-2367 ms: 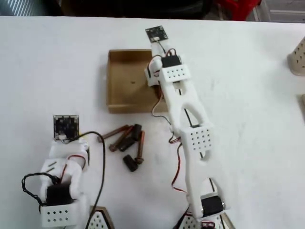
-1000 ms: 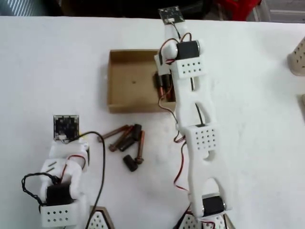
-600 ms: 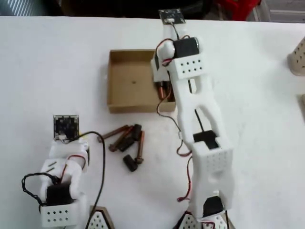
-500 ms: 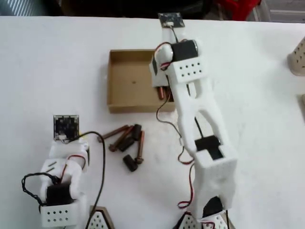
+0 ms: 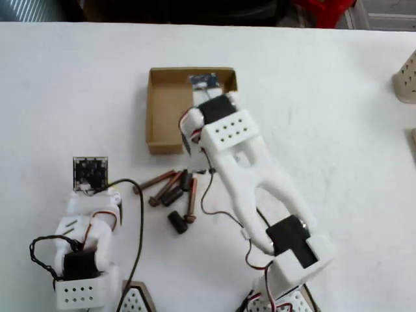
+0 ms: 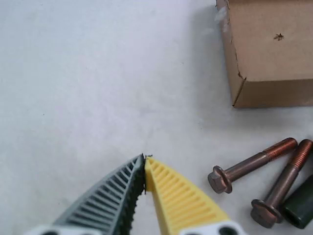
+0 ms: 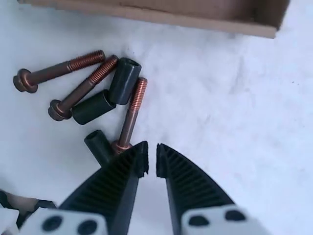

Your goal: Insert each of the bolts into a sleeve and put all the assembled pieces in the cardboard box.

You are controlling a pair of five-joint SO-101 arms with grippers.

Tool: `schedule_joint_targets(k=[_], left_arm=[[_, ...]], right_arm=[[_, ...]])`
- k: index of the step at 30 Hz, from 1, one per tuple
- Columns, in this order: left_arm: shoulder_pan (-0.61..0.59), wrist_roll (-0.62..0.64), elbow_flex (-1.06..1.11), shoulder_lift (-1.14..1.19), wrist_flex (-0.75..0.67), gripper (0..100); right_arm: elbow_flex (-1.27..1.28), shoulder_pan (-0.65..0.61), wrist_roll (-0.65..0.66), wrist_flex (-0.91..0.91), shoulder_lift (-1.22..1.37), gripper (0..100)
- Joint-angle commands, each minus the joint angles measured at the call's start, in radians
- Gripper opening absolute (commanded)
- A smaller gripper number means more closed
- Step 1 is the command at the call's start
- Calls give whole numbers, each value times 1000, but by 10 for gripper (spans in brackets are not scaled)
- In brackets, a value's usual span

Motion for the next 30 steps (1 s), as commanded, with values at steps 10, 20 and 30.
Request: schedule_joint_targets(k=[10,20,30], left_arm=[[-1,-11,-2,2,2,23],[-1,-11,-2,2,2,23],[-1,-11,-2,2,2,23]], right_arm=[[249,-48,-9,-344,-58,17],[316,-119,-46,-498,-54,26],[324,-124,-140,-561,64,117]])
